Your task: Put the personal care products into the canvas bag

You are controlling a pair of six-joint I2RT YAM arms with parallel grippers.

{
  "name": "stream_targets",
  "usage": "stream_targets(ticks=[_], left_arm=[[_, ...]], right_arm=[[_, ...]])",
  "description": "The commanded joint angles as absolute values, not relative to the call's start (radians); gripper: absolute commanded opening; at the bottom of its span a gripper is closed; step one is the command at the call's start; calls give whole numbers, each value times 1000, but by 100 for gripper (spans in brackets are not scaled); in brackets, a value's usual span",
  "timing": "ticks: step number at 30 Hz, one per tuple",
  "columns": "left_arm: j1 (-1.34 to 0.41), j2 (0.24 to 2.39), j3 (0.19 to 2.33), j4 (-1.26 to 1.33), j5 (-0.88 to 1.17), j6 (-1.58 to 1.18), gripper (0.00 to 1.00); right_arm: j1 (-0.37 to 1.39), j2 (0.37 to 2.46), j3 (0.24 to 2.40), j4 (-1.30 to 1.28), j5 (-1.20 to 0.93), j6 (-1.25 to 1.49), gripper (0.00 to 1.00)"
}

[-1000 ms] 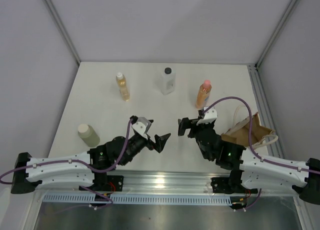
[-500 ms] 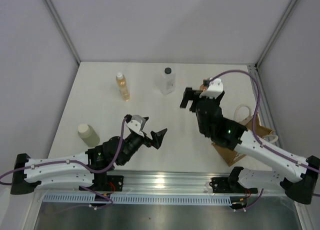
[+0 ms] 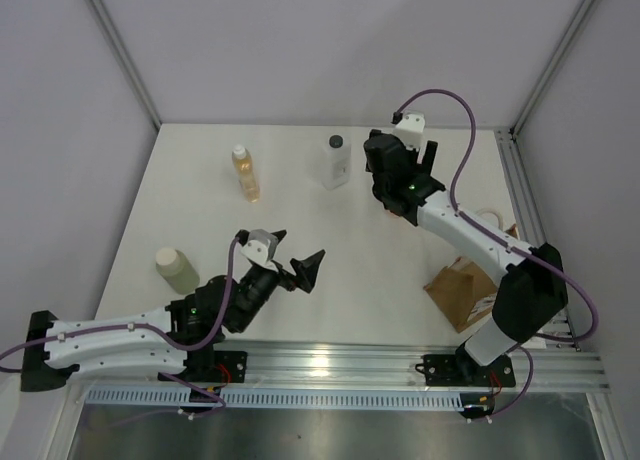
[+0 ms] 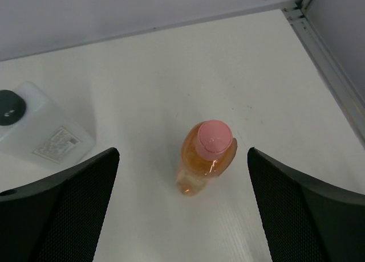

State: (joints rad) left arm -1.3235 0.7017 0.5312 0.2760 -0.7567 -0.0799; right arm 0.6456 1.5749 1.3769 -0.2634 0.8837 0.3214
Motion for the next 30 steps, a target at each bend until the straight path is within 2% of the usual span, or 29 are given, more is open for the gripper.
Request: stream_targets(ticks=[1,17,21,26,30], left_arm=[[-1319,681,528,314,-753,-94,99],[-1319,681,523,319,-741,-101,99],[-1319,716,546,307,-744,-97,99],[-1319,729,551,299,-739,-103,99],[-1319,724,552,296,-730,-106,99]], right_arm=[[624,1623,1417,-273,1003,337,98],[537,1744,1313,-215,950,472,94],[534,1782,1298,-173,954,489,86],[531,1825,1289,-135,968,514,84],[525,1839,1289,-111,979,511,78]])
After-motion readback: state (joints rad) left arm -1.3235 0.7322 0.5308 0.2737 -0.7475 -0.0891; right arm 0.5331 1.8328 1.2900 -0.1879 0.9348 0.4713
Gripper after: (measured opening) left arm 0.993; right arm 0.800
